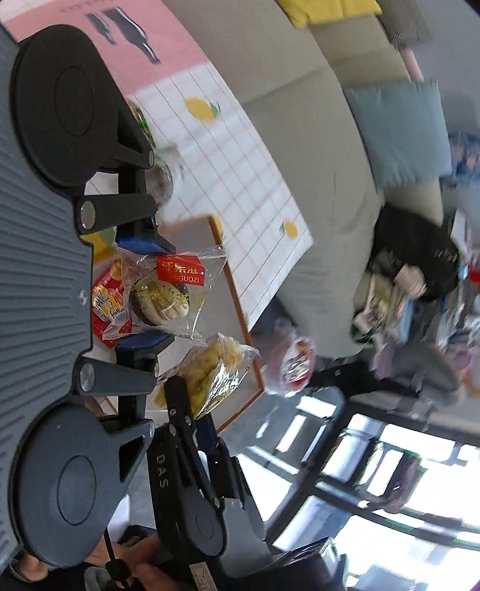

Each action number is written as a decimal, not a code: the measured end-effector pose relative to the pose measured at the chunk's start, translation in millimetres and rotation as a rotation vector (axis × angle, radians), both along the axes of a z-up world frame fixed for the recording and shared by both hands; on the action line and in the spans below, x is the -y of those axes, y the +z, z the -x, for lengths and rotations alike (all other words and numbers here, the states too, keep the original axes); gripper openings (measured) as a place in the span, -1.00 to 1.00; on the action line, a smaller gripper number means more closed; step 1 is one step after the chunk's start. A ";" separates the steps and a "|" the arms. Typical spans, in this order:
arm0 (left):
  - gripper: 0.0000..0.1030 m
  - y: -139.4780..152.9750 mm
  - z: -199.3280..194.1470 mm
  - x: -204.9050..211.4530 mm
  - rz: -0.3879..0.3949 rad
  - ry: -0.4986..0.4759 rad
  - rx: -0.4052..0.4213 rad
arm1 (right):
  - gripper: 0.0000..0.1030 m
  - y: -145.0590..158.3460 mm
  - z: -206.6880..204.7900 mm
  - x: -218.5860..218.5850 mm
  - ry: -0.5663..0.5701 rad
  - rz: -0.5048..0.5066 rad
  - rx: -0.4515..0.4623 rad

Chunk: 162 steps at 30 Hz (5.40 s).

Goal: Organize snacks
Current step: 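Carry both cookie packs into the white box and open both tools, then move both tools back over the remaining snacks on the table, then grasp the quail-egg tray with the left tool while the right grasps the clear snack bag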

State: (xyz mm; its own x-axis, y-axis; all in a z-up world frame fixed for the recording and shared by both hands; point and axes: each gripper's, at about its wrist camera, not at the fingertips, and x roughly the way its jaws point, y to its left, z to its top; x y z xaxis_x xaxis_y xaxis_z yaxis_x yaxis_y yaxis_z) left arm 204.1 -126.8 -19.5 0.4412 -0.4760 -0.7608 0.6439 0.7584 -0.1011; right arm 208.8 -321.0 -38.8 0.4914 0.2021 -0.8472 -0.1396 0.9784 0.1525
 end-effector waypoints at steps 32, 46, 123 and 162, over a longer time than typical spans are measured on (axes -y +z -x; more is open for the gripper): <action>0.03 -143.3 -72.6 87.5 -0.435 -0.247 -0.091 | -0.23 -152.9 -88.0 38.1 -0.093 -0.041 -0.302; 0.51 -119.5 -55.9 80.4 -0.467 -0.278 0.012 | 0.28 -128.5 -80.7 28.9 -0.082 -0.020 -0.263; 0.68 -183.4 -145.7 -214.0 -0.380 -0.020 -0.143 | 0.93 -161.7 -183.9 -223.8 0.825 0.564 -0.147; 0.14 -112.4 -65.9 -223.0 -0.190 0.298 -0.010 | -0.12 -88.2 -121.7 -212.4 0.539 0.261 -0.045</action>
State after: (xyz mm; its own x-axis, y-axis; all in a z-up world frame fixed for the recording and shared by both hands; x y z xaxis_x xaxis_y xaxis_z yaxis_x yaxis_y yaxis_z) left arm 270.1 96.2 -131.9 0.5313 -0.1773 -0.8284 0.3913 0.9186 0.0543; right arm 330.5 -108.5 -127.0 0.3398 0.1954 -0.9200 -0.6256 0.7774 -0.0660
